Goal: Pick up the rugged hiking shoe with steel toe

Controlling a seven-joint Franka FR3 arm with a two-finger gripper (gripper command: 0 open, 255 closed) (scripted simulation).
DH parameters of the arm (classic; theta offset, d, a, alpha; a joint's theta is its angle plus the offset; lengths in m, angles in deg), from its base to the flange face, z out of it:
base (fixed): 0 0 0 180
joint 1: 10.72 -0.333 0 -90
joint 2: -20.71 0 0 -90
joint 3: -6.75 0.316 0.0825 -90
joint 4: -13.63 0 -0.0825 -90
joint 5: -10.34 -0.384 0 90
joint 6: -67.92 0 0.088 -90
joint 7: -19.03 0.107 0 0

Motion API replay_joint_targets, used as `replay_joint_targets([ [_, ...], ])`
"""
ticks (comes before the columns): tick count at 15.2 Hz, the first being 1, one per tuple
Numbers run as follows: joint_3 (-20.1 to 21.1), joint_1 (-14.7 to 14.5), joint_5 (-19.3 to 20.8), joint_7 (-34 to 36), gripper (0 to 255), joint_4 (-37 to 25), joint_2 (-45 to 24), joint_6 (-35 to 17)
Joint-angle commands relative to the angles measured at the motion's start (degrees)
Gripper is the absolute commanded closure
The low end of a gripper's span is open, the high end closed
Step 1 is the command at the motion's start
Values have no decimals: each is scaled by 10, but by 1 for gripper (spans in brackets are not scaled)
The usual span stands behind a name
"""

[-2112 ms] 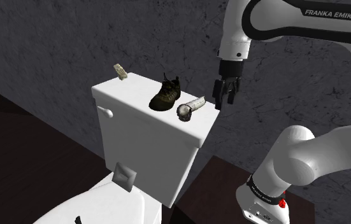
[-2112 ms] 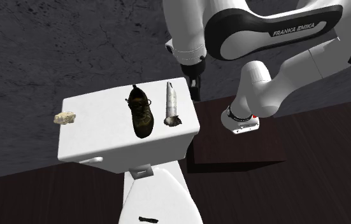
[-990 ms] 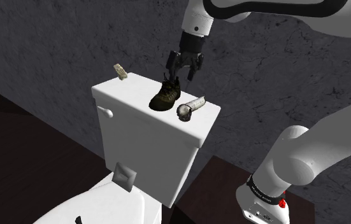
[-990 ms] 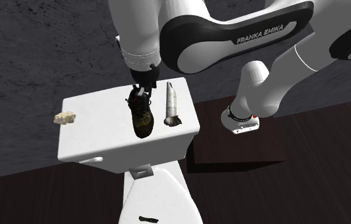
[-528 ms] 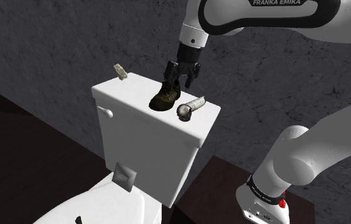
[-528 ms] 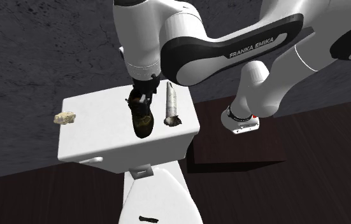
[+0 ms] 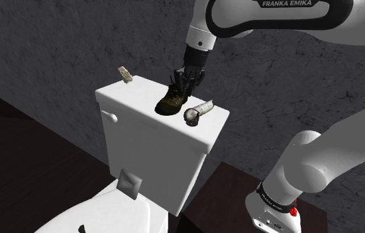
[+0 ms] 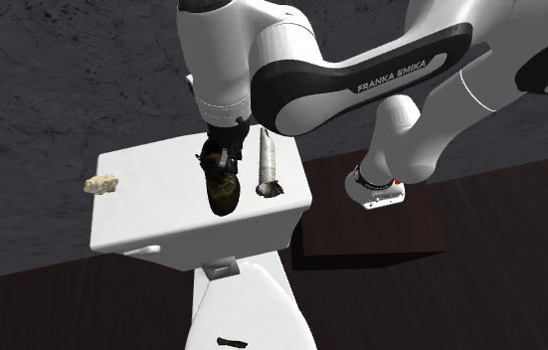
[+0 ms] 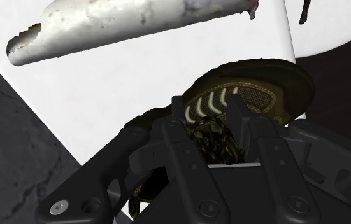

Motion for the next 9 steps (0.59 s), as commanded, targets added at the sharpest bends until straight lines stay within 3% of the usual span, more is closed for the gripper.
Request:
replay_joint_targets([
  [1, 0, 0, 0, 0, 255, 0, 0, 0],
  [9, -2, 1, 2, 3, 255, -48, -3, 45],
])
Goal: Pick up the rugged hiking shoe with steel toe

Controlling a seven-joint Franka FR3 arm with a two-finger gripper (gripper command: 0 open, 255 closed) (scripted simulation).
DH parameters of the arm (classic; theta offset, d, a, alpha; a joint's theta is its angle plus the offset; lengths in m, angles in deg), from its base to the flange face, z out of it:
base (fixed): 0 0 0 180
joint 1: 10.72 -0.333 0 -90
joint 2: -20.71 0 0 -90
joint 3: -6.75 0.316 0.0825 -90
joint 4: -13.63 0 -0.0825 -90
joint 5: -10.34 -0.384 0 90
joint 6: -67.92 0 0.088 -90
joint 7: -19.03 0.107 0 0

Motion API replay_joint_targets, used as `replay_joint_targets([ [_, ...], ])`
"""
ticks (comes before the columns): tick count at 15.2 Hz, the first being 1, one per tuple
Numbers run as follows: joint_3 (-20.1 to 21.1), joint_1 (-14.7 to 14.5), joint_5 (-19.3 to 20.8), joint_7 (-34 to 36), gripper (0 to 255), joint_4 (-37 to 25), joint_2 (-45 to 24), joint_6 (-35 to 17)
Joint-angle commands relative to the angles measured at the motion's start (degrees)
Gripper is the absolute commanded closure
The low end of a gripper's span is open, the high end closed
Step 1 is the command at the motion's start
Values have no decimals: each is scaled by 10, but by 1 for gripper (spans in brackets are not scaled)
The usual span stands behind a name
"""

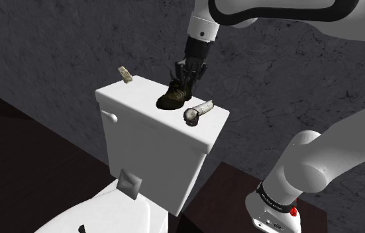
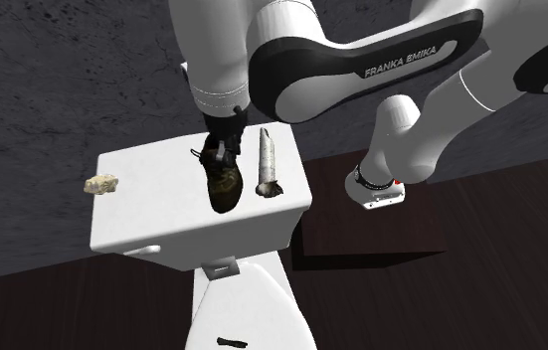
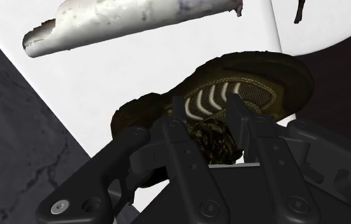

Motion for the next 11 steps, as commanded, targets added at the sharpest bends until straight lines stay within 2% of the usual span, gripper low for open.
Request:
replay_joint_targets([
  [1, -1, 0, 1, 1, 255, -16, -1, 15],
  [9, -3, 2, 4, 6, 255, -89, -13, 76],
  [11, -3, 2, 4, 6, 255, -90, -13, 77],
])
